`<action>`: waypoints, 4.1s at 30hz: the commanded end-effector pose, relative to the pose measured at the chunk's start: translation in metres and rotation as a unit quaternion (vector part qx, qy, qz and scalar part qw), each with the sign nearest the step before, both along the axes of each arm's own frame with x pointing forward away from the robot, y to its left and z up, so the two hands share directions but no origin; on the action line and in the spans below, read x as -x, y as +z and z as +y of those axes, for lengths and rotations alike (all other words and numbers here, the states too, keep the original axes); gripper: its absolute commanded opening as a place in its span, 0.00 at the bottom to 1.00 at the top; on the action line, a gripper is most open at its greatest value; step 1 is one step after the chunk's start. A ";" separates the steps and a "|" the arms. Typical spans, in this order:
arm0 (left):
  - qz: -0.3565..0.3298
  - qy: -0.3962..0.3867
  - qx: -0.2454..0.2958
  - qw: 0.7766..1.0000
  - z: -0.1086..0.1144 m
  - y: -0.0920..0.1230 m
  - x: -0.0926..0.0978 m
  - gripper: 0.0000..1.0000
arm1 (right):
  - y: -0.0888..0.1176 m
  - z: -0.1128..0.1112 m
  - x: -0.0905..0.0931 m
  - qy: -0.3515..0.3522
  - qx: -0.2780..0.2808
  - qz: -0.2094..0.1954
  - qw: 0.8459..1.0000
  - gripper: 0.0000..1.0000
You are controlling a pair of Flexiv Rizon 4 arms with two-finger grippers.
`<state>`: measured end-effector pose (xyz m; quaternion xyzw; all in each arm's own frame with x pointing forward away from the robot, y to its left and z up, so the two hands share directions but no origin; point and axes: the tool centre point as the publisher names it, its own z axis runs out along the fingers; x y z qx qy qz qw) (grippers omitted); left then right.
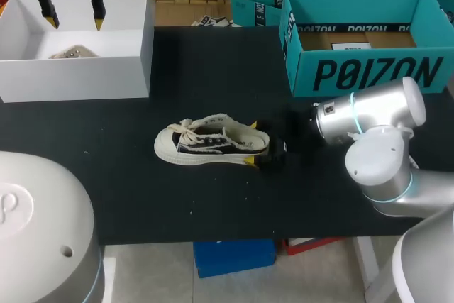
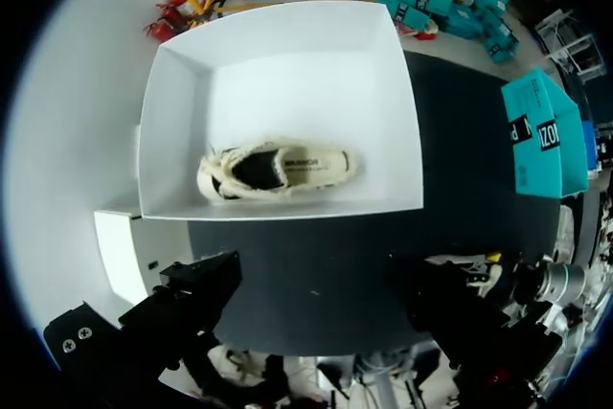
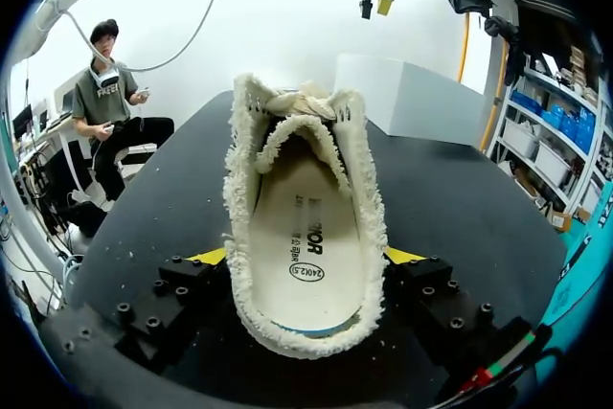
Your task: Take the shoe out of the shoebox, open the shoe tongue, remove and reinsert the insole, then place the shoe into the shoebox
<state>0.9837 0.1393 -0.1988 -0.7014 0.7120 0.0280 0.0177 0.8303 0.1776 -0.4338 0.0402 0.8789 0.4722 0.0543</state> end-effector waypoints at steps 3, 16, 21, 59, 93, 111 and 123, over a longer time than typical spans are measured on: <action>-0.017 -0.002 -0.051 0.999 -0.037 0.013 0.040 1.00 | -0.001 0.003 -0.001 -0.001 0.002 0.001 1.000 0.00; -0.015 0.003 -0.097 0.995 -0.112 -0.004 0.102 1.00 | -0.001 0.003 -0.001 -0.001 0.002 0.001 1.000 0.00; -0.015 -0.017 -0.110 0.994 -0.147 -0.011 0.120 1.00 | -0.001 0.003 -0.001 -0.001 0.002 0.001 1.000 0.00; 0.030 -0.003 -0.118 0.993 -0.224 -0.043 0.140 1.00 | -0.001 0.003 -0.001 -0.001 0.002 0.001 1.000 0.00; 0.037 -0.065 -0.158 0.985 -0.307 -0.137 0.173 1.00 | -0.001 0.003 -0.001 -0.001 0.002 0.001 1.000 0.00; 0.029 -0.046 -0.150 0.987 -0.291 -0.162 0.161 1.00 | -0.001 0.003 -0.001 -0.001 0.002 0.001 1.000 0.00; 0.028 -0.046 -0.157 0.986 -0.290 -0.170 0.159 0.32 | -0.001 0.003 -0.001 -0.001 0.002 0.001 1.000 0.00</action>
